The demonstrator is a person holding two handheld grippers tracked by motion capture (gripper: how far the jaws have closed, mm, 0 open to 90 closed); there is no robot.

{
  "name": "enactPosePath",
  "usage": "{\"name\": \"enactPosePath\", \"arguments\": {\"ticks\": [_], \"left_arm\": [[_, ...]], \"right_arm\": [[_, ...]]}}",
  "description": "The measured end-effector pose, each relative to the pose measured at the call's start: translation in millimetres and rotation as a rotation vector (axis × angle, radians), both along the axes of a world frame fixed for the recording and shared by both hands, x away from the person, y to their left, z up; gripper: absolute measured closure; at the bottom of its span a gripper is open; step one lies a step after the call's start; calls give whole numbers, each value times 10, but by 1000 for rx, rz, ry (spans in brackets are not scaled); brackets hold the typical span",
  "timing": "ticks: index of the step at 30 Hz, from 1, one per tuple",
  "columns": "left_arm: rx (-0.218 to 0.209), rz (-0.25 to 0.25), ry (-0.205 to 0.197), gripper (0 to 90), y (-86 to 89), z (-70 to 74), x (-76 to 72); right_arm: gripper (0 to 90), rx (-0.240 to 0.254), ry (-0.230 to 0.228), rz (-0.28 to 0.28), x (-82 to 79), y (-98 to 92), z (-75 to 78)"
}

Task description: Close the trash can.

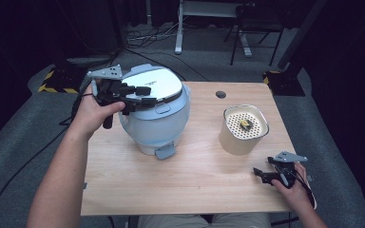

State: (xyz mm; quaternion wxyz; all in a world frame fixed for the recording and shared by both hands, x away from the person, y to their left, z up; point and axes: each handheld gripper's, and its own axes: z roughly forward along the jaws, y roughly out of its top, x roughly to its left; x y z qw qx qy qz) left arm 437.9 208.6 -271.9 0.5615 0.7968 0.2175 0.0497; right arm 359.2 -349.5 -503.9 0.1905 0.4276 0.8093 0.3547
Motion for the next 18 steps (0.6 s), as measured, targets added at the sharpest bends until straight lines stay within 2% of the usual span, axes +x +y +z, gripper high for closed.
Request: {"name": "enactPosePath", "arguments": {"ticks": [3,8,9,12,15,18], "left_arm": [[14,6,-8,486,-20,-22,27],[95,46,-30,487,-71,-58,52],[111,56,-46,487,-84,-66,55],[128,80,-73,486,-104,-71,55],[146,102,-136,486,-140,-107,53],[141,99,-140,487,-159,-117,60]], "right_arm": [[171,0,0,0,0,0,0],[170,-1,0,1,0,0,0],[170,-2,0,2,0,-1,0],[171,0,0,1,0,0,0],[170,-2,0,1,0,-1,0],[171,0,0,-1,-1,0,0]]}}
